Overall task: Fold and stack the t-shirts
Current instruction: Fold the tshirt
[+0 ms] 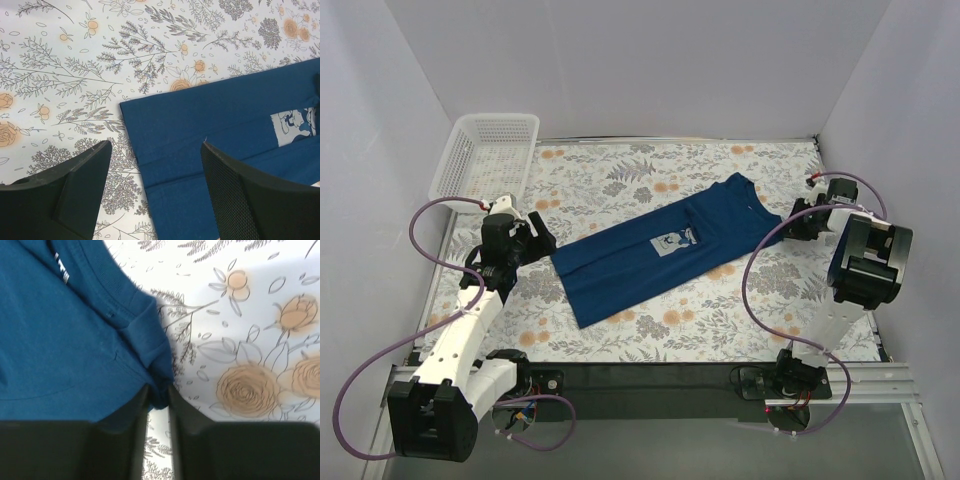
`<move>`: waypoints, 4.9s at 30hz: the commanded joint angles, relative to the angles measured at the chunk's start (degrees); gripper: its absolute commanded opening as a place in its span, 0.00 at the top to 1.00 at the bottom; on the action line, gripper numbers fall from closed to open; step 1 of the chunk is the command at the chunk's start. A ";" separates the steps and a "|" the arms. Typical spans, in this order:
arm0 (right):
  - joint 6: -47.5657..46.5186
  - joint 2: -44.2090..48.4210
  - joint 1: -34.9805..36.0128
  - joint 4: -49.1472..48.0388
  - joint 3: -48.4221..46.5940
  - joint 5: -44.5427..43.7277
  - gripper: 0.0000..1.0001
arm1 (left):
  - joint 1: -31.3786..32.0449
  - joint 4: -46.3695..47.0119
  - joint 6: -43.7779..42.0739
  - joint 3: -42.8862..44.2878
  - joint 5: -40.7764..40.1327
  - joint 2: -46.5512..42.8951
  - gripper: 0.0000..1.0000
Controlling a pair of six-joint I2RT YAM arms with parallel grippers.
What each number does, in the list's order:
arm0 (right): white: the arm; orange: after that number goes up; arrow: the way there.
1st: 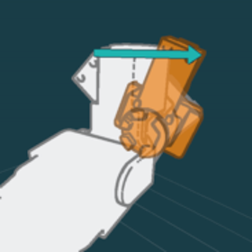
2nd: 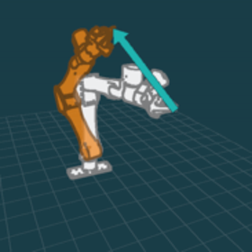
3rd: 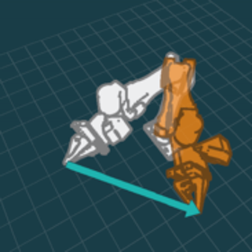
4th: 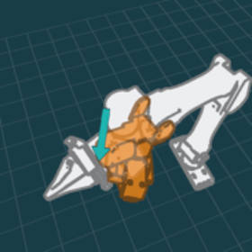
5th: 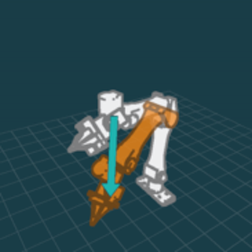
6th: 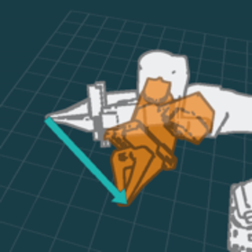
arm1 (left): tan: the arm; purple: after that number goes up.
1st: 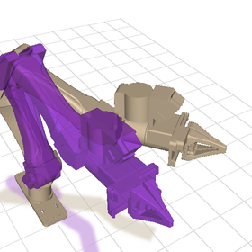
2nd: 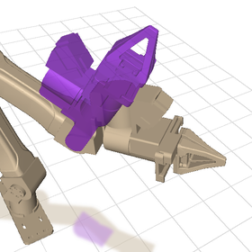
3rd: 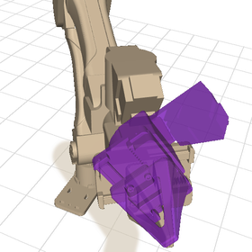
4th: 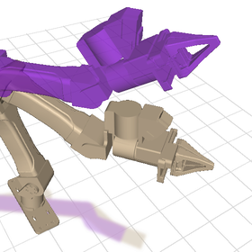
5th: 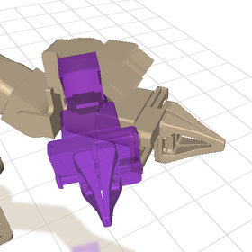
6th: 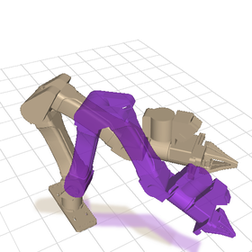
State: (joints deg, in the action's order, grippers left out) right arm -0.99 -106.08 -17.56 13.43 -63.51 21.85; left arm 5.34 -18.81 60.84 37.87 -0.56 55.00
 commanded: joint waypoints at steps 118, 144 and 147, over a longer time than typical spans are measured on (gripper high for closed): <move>-9.46 15.29 4.03 2.48 6.99 22.98 0.41 | 20.50 -15.73 -7.93 73.05 22.18 81.75 0.59; -10.08 14.41 2.53 2.48 6.99 22.98 0.41 | 10.40 -14.06 -0.37 66.73 13.57 78.86 1.00; -9.99 14.24 2.53 2.48 6.82 22.80 0.42 | 5.66 -12.31 0.85 61.04 13.91 76.58 1.00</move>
State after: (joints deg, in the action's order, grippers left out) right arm -10.72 -92.64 -14.68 16.91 -56.42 43.72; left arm 16.51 -28.86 61.17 104.62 19.97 134.23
